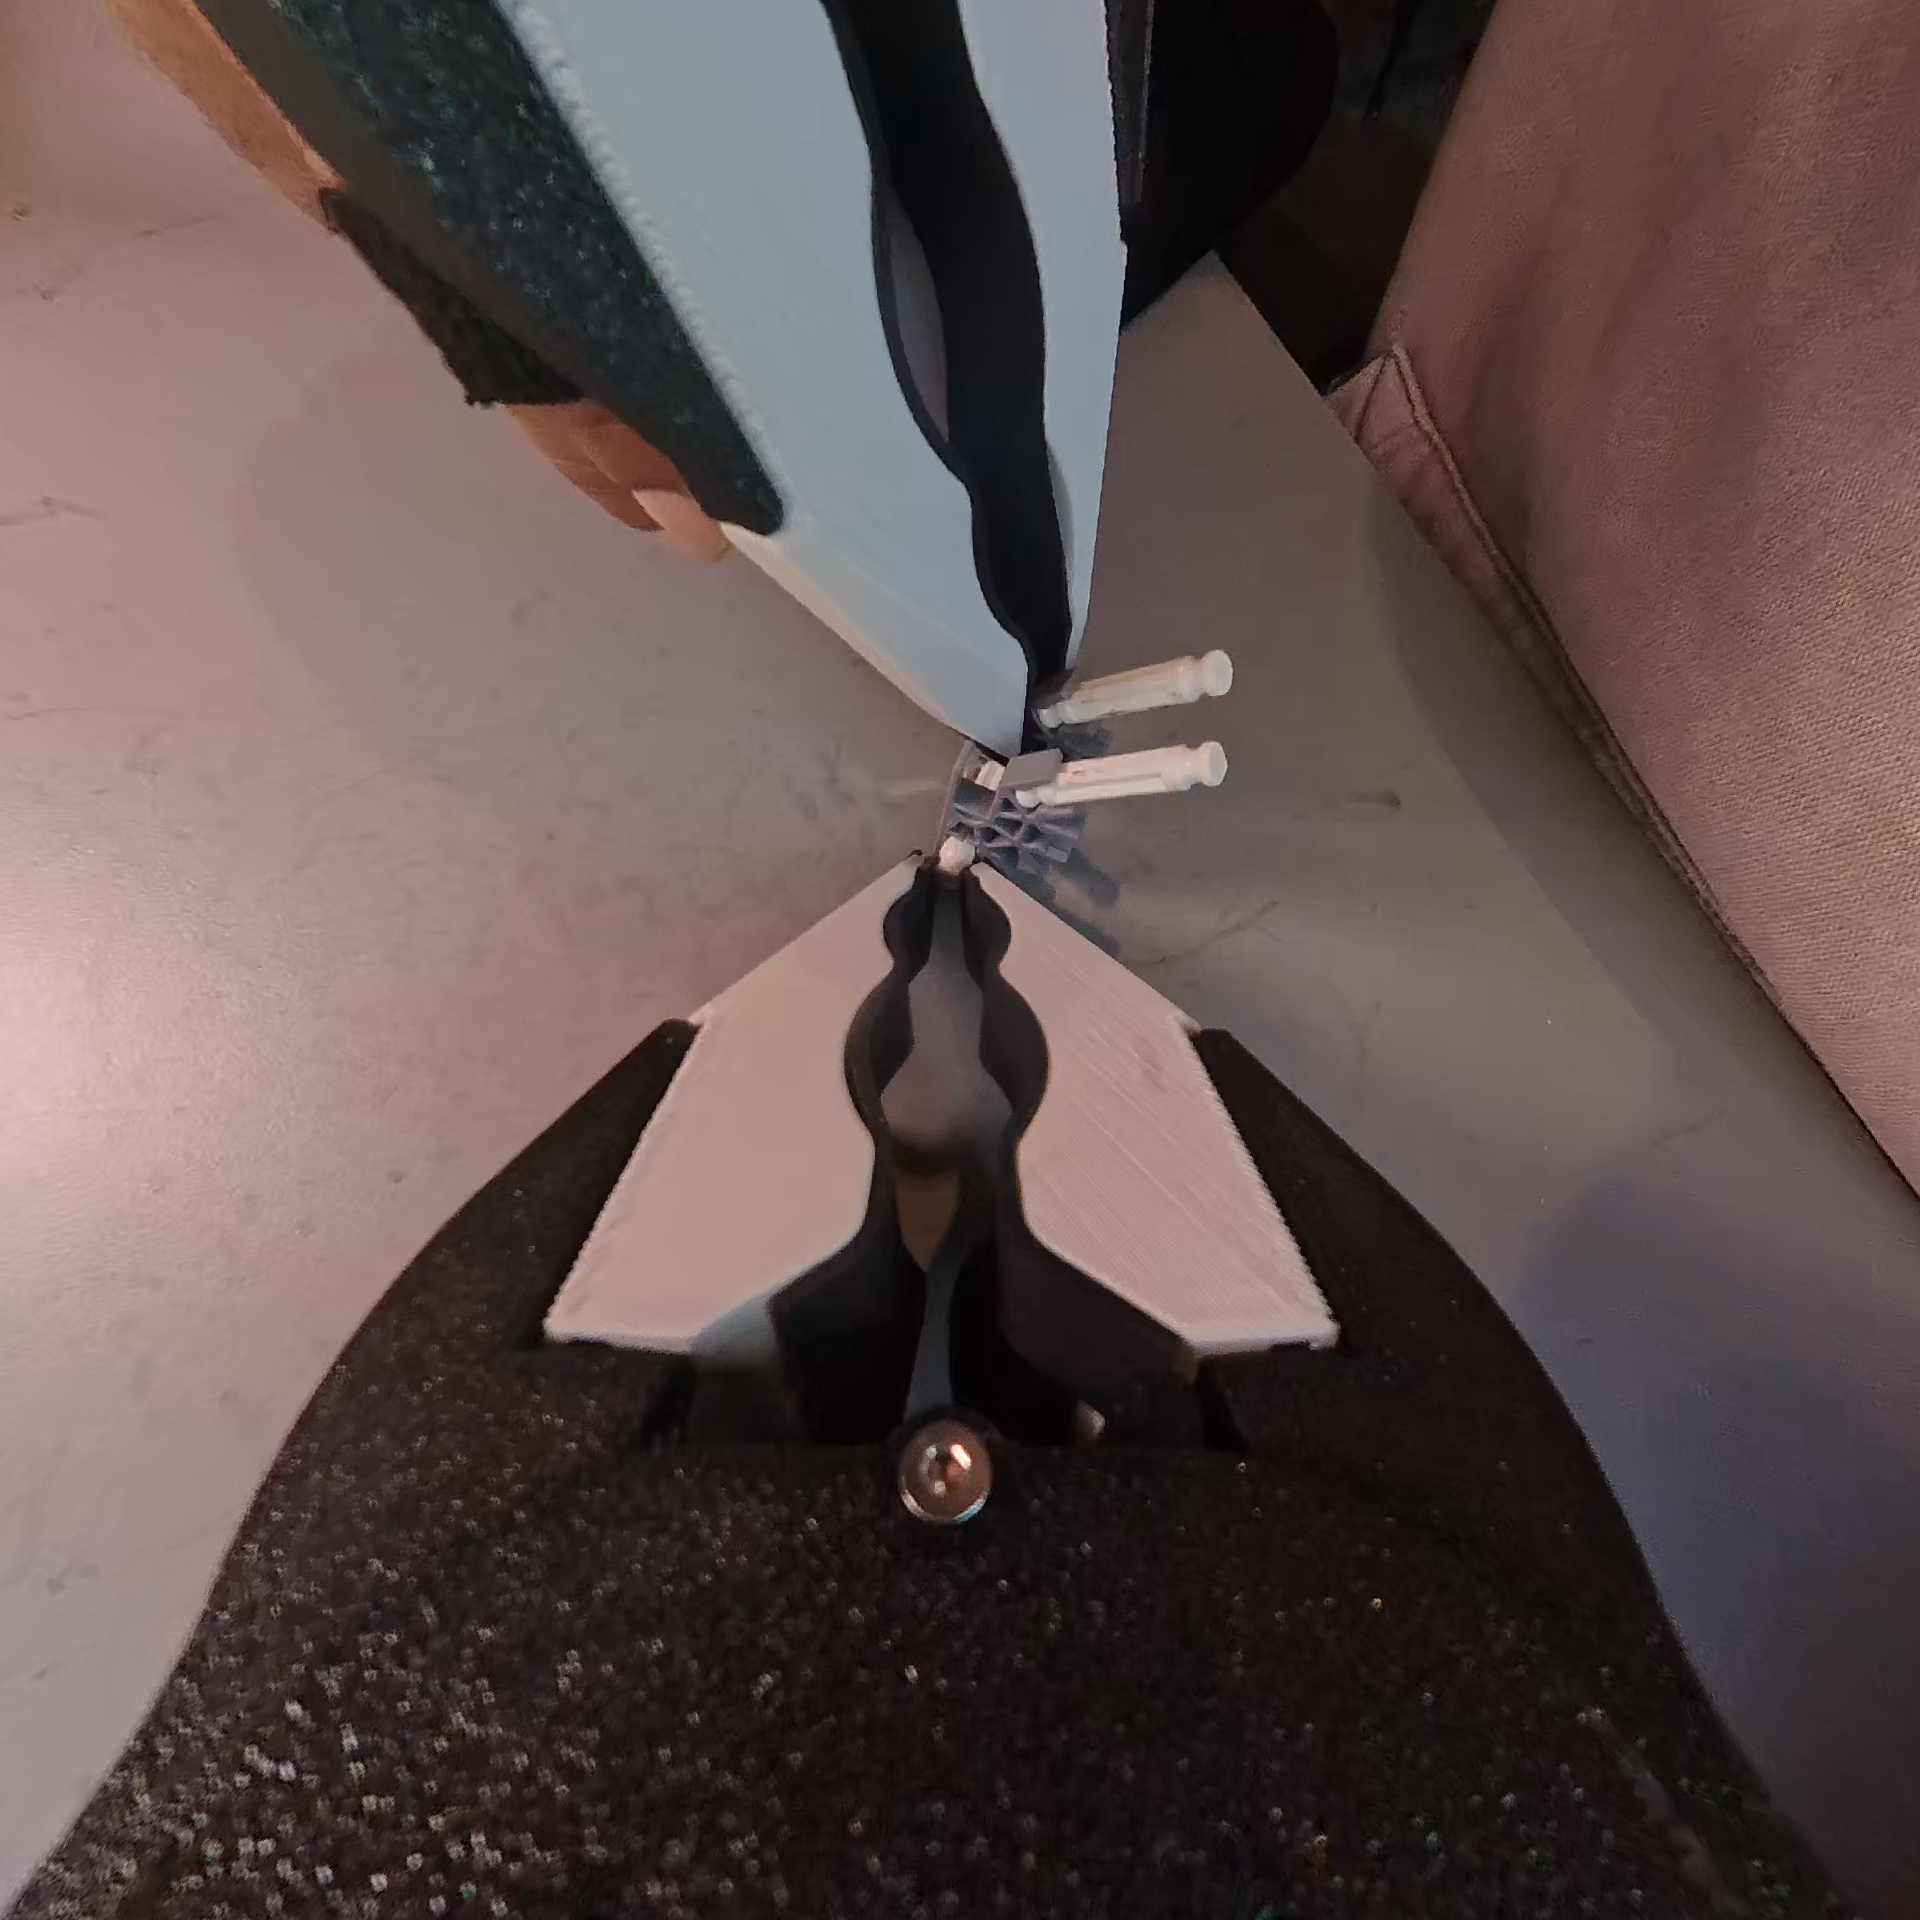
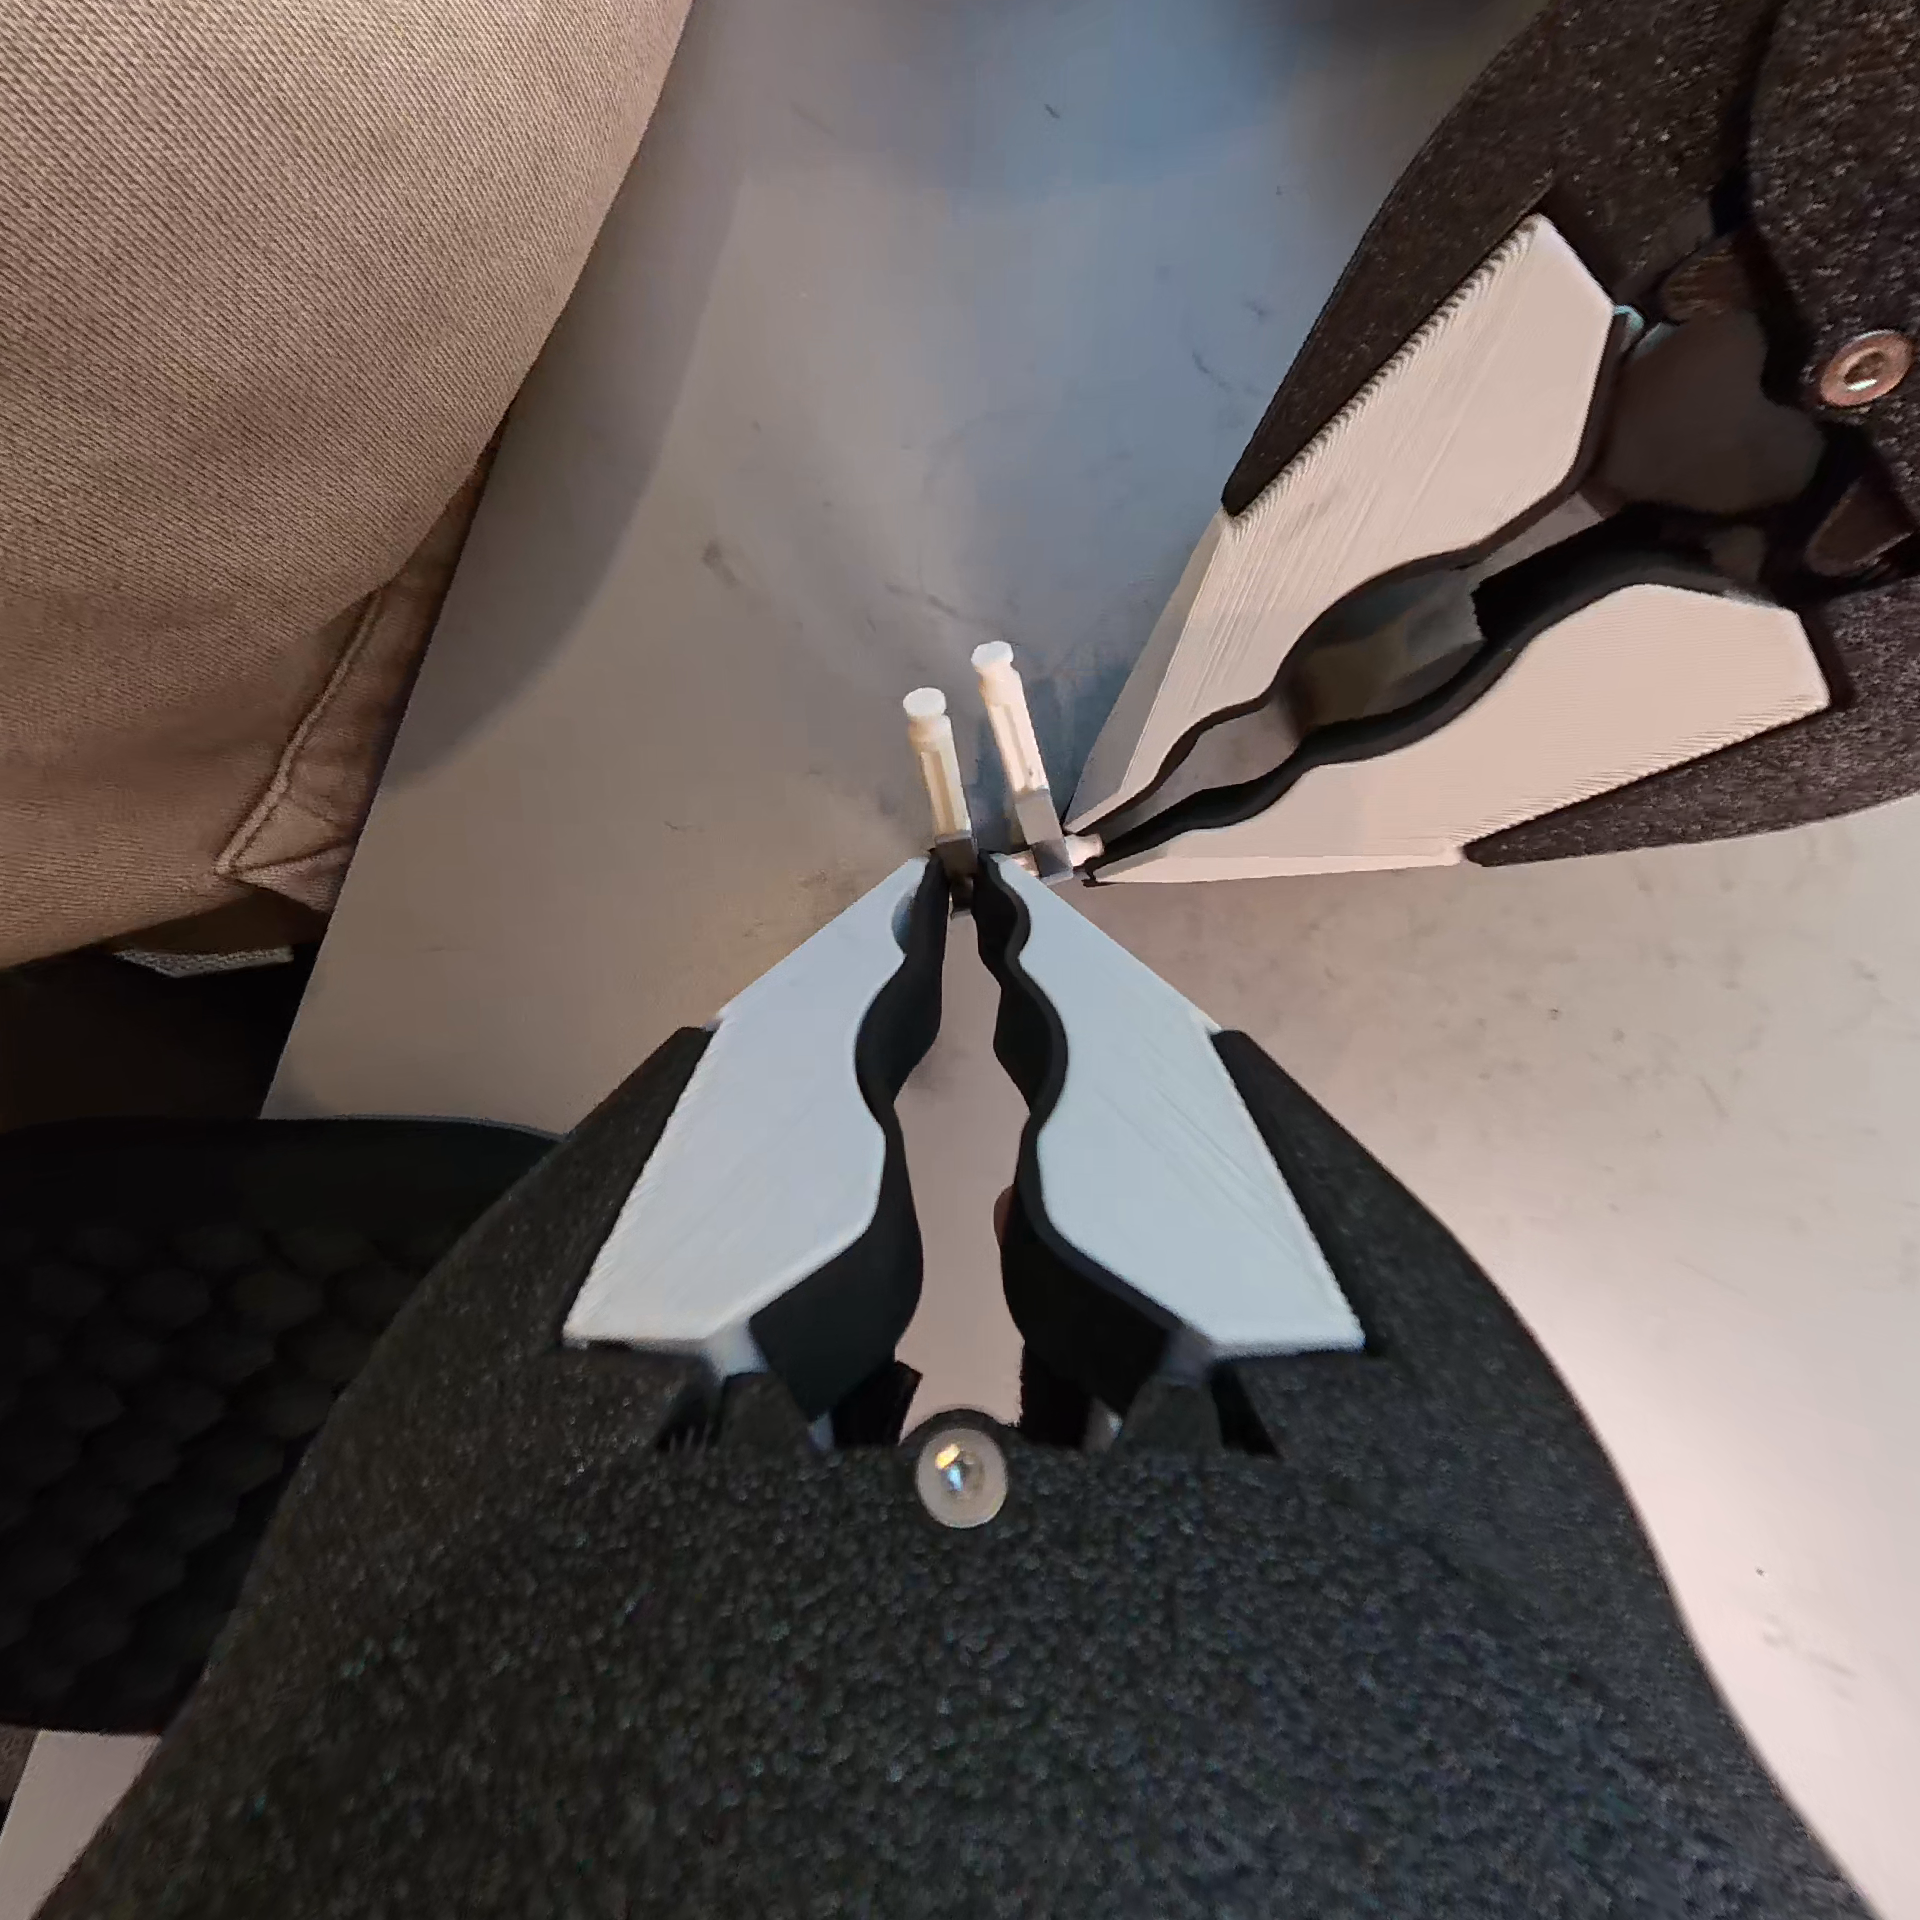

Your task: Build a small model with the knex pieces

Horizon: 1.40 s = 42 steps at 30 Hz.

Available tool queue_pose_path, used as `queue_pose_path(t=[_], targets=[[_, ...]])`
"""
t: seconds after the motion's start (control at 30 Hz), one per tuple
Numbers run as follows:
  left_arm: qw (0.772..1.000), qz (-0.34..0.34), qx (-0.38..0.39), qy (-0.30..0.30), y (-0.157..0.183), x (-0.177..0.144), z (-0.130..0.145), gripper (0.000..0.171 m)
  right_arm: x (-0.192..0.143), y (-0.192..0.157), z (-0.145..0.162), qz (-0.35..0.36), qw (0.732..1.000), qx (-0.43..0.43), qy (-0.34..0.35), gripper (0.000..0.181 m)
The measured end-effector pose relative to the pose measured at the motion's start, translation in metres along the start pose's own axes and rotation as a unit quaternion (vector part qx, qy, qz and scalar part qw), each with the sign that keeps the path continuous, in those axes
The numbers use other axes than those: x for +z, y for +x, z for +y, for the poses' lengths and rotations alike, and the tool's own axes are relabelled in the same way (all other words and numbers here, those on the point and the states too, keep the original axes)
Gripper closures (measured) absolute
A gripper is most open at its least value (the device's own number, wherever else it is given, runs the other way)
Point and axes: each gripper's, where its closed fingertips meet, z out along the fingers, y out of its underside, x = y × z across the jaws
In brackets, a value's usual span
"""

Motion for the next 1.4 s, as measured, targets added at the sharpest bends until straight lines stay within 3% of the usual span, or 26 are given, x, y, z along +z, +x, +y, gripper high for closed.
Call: queue_pose_path(t=[0.1, 0.17, 0.3, 0.47, 0.6, 0.67, 0.83, 0.93, 1.07, 1.13, 1.4], targets=[[1.000, -0.013, -0.008, 0.003, -0.002, -0.004, -0.001, 0.166, 0.000, 0.001, -0.001, 0.005, 1.000, 0.007, 0.009, 0.178], [0.999, -0.030, -0.030, 0.033, -0.007, -0.022, -0.010, 0.157, -0.001, 0.001, 0.000, 0.010, 1.000, 0.016, 0.015, 0.178], [0.989, -0.088, -0.089, 0.077, 0.004, -0.058, -0.021, 0.156, -0.002, 0.004, 0.000, 0.034, 0.998, 0.034, 0.039, 0.178], [0.959, -0.182, -0.210, 0.053, 0.037, -0.027, -0.017, 0.162, -0.004, 0.006, 0.002, 0.067, 0.992, 0.076, 0.077, 0.177], [0.926, -0.262, -0.262, 0.075, 0.021, -0.003, -0.025, 0.161, -0.004, 0.006, 0.002, 0.096, 0.988, 0.090, 0.076, 0.177], [0.919, -0.293, -0.254, 0.070, 0.013, -0.005, -0.023, 0.171, -0.004, 0.007, 0.004, 0.104, 0.986, 0.102, 0.078, 0.177], [0.918, -0.302, -0.252, 0.050, 0.013, -0.008, -0.018, 0.165, -0.004, 0.007, 0.003, 0.112, 0.982, 0.117, 0.099, 0.177], [0.920, -0.284, -0.258, 0.076, 0.016, -0.006, -0.025, 0.161, -0.004, 0.007, 0.002, 0.116, 0.978, 0.129, 0.115, 0.177], [0.922, -0.286, -0.248, 0.075, 0.011, -0.007, -0.024, 0.168, -0.004, 0.007, 0.004, 0.121, 0.977, 0.132, 0.118, 0.177], [0.922, -0.287, -0.249, 0.074, 0.010, -0.008, -0.023, 0.162, -0.004, 0.007, 0.003, 0.123, 0.977, 0.130, 0.116, 0.177], [0.935, -0.276, -0.218, 0.048, 0.012, -0.001, -0.022, 0.165, -0.001, 0.007, 0.000, 0.127, 0.979, 0.125, 0.101, 0.177]])
